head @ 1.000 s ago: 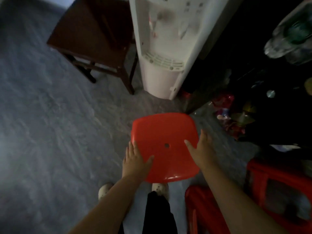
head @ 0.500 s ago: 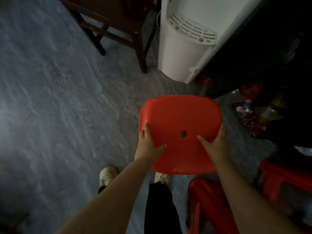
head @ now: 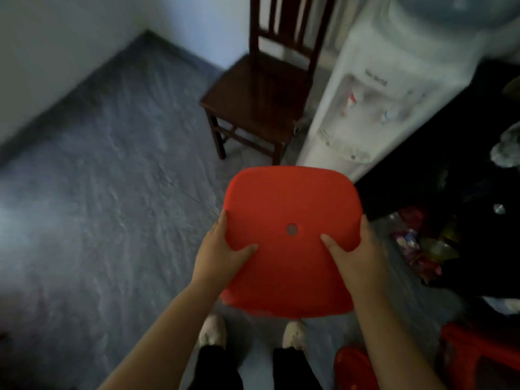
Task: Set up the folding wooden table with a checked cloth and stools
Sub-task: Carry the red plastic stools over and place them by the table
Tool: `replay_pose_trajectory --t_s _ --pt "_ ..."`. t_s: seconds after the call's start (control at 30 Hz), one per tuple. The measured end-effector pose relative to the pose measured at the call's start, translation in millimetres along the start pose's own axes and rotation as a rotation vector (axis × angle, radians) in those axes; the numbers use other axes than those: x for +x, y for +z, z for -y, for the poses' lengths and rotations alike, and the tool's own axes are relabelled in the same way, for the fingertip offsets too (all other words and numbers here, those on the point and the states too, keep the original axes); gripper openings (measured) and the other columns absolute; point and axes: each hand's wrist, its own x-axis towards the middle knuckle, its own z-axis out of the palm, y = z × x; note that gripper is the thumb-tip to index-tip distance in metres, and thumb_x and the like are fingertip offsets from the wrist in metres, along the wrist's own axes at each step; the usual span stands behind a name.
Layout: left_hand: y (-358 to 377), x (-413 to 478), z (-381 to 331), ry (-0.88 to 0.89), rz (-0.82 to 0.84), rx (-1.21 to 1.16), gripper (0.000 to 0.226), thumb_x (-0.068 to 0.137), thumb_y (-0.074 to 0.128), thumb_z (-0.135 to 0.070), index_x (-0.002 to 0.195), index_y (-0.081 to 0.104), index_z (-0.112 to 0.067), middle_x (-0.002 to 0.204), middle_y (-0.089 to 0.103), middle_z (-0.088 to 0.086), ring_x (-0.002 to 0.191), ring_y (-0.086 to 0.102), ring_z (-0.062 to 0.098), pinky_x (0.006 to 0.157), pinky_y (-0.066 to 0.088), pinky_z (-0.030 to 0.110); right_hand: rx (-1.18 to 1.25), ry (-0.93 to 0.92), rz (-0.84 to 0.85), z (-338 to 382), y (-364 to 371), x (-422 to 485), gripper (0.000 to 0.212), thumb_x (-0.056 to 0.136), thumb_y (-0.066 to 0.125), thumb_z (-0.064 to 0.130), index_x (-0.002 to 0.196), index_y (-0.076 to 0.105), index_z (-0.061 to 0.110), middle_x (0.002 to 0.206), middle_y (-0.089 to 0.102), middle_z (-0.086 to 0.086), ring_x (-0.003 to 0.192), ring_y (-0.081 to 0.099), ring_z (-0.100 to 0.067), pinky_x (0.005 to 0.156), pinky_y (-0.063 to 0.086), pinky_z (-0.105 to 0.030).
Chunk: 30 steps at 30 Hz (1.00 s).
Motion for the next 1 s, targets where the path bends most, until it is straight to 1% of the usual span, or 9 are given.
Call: replay_pose_trajectory --t_s 0.1,0.17,0.4,0.57,0.67,0.77,0.87,0.9,1.0 --pt "-90 -36 -25 0.068 -0.176 -0.043 0.094 0.069 0.08 -0.036 0.147 0.029 -0.022 0.142 0.046 0.002 0.126 0.046 0.018 0.098 0.033 0.024 0.012 -0.096 -0.066 80 -23 -42 0.092 0.067 0.066 0.061 0.145 0.029 0.028 0.133 0.045 -0.011 0.122 0.04 -0.031 0.102 0.037 -0.048" --pt "-147 -61 -42 0.113 -0.306 -0.063 0.093 0.068 0.081 -0.038 0.146 0.032 -0.022 0.141 0.047 0.0 0.126 0.047 0.016 0.098 0.034 0.024 0.065 -0.173 -0.092 135 -42 -70 0.094 0.066 0.065 0.062 0.145 0.027 0.029 0.133 0.042 -0.012 0.124 0.034 -0.031 0.103 0.035 -0.051" --pt "-285 -184 -84 0.216 -0.775 -0.115 0.092 0.066 0.079 -0.045 0.144 0.033 -0.029 0.138 0.048 -0.005 0.123 0.047 0.013 0.097 0.034 0.023 0.26 -0.591 -0.043 282 -104 -154 0.094 0.066 0.062 0.066 0.145 0.024 0.031 0.135 0.039 -0.011 0.125 0.036 -0.03 0.101 0.037 -0.051" --pt "-320 -297 -85 0.141 -1.103 -0.123 0.096 0.067 0.075 -0.051 0.147 0.024 -0.036 0.145 0.04 -0.007 0.127 0.043 0.014 0.101 0.035 0.033 0.377 -0.858 0.028 332 -134 -224 0.097 0.065 0.064 0.063 0.145 0.025 0.024 0.131 0.041 -0.013 0.123 0.037 -0.031 0.101 0.036 -0.054" --pt "-330 -365 -74 0.12 -1.279 -0.165 0.096 0.065 0.078 -0.052 0.145 0.026 -0.039 0.145 0.04 -0.012 0.128 0.042 0.009 0.105 0.038 0.037 0.441 -1.009 0.094 349 -146 -276 0.095 0.065 0.067 0.059 0.144 0.029 0.021 0.129 0.043 -0.015 0.122 0.036 -0.031 0.101 0.036 -0.051" --pt "-337 -435 -55 0.087 -1.453 -0.202 0.095 0.064 0.081 -0.049 0.143 0.032 -0.037 0.138 0.046 -0.019 0.122 0.046 0.001 0.101 0.041 0.03 0.473 -1.111 0.211 362 -147 -337 0.092 0.066 0.068 0.058 0.143 0.031 0.023 0.129 0.044 -0.014 0.124 0.035 -0.029 0.1 0.036 -0.047" --pt "-341 -507 -32 0.051 -1.598 -0.2 0.087 0.063 0.082 -0.042 0.135 0.033 -0.051 0.114 0.046 -0.043 0.105 0.046 -0.019 0.086 0.035 0.006 0.522 -1.177 0.367 366 -137 -404 0.091 0.066 0.07 0.056 0.143 0.031 0.027 0.128 0.043 -0.013 0.124 0.038 -0.03 0.103 0.036 -0.048" --pt "-342 -532 -24 0.028 -1.639 -0.184 0.086 0.063 0.082 -0.041 0.133 0.033 -0.054 0.107 0.046 -0.045 0.1 0.047 -0.019 0.081 0.034 0.003 0.534 -1.197 0.41 366 -131 -427 0.092 0.066 0.07 0.056 0.144 0.031 0.027 0.126 0.044 -0.014 0.123 0.039 -0.03 0.103 0.036 -0.047" --pt "-345 -605 9 -0.094 -1.732 -0.118 0.088 0.063 0.082 -0.042 0.138 0.035 -0.045 0.119 0.049 -0.03 0.109 0.051 -0.003 0.087 0.038 0.014 0.553 -1.262 0.529 358 -116 -503 0.094 0.065 0.07 0.058 0.144 0.03 0.024 0.121 0.044 -0.014 0.12 0.039 -0.031 0.102 0.037 -0.048"
